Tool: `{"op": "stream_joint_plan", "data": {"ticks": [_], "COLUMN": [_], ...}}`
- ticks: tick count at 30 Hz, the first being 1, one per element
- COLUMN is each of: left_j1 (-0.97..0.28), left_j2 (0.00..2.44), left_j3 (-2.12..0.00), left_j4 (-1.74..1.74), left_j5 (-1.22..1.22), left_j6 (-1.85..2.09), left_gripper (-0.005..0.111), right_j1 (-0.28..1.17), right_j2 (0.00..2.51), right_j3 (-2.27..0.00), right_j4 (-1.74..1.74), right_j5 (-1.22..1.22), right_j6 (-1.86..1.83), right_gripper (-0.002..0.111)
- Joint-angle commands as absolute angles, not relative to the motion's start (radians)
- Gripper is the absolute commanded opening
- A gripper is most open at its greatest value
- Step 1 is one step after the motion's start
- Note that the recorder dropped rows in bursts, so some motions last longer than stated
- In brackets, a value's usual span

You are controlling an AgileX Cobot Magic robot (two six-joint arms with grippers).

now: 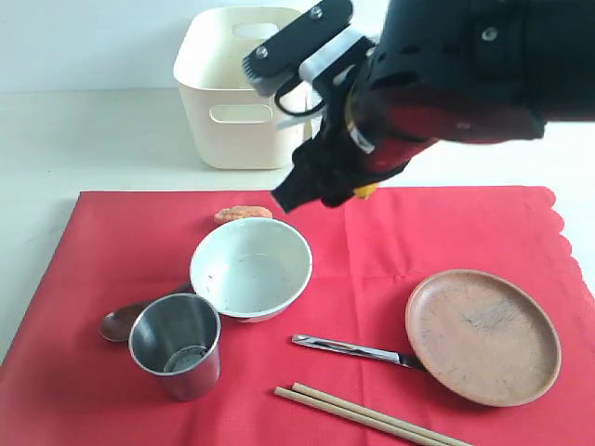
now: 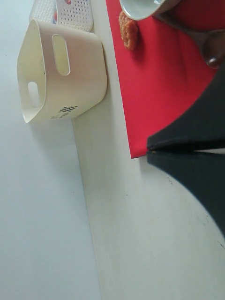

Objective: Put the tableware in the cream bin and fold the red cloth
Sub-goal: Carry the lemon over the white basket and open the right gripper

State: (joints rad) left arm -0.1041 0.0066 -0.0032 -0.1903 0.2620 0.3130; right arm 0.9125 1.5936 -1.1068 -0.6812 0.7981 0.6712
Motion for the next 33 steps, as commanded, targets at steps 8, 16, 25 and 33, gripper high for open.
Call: {"op": "stream_joint_plan", "data": {"ticks": [8, 16, 25, 33], "left_j1": [-0.104, -0.104, -0.104, -0.104], "left_j2": [0.0, 0.0, 0.0, 0.0], "left_j3": [0.0, 0.0, 0.0, 0.0], "left_j4": [-0.19, -0.19, -0.19, -0.19], "left_j5": [0.26, 0.26, 0.26, 0.26], "left_j6": [0.314, 0.314, 0.314, 0.314], "left_gripper": [0.002, 0.002, 0.002, 0.002], "right_j1": [0.627, 0.457, 0.413, 0.388], "right_j2": [1.687, 1.867, 1.995, 2.134], "right_j3": [-1.103, -1.165, -1.463, -1.585], "right_j4": [-0.71, -0.687, -0.684, -0.658], "right_j5": [0.37, 0.154, 0.182, 0.2], "right_j6": [0.771, 0.898, 0.882, 0.882], "right_gripper": [0.0, 0.0, 0.0, 0.0]}}
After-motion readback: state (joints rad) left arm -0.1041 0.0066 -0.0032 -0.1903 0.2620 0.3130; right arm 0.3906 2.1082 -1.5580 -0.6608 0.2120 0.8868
